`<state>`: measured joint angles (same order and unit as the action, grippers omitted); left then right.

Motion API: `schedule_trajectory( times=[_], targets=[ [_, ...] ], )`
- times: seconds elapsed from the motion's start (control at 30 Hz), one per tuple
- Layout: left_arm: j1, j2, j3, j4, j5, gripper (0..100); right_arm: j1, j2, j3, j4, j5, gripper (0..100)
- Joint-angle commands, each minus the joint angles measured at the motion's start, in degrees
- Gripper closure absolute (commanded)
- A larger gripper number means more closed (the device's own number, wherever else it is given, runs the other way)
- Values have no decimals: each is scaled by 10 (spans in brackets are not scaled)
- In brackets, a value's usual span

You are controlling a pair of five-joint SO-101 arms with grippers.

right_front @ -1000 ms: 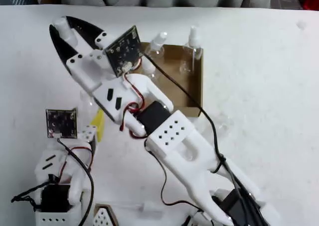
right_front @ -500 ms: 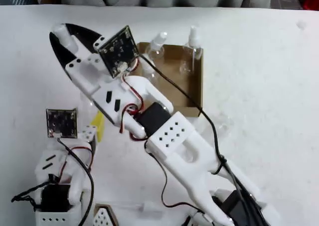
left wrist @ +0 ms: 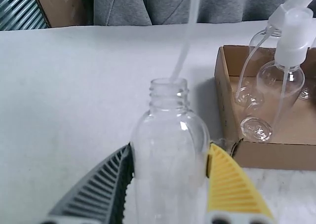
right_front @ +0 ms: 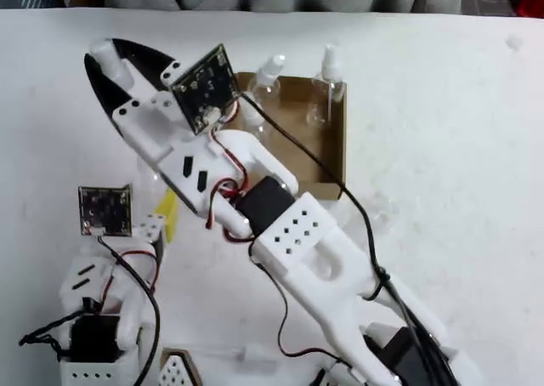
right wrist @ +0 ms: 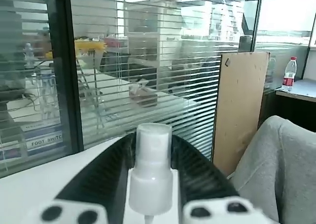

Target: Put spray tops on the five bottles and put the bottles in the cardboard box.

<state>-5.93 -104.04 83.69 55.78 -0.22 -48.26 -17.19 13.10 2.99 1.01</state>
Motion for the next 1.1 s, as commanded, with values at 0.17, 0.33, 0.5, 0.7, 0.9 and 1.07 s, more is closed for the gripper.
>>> schedule_trajectory(
  times=[0.17,0.33,0.5,0.7,0.9,1.07],
  targets=[
    [4,-9,-4,-18,1,980,-2,-10,-29,2,5,982],
    [4,-9,-5,-18,2,980,-3,16,-44,5,2,982],
    [4,-9,-7,-18,4,980,-1,62,-66,6,2,982],
    [3,-9,-9,-19,4,980,-2,67,-79,52,2,982],
    [-13,-9,-13,-37,14,980,-5,66,-156,228,1,982],
    [-13,-9,-17,-39,68,980,-6,66,-188,292,1,982]
  ],
)
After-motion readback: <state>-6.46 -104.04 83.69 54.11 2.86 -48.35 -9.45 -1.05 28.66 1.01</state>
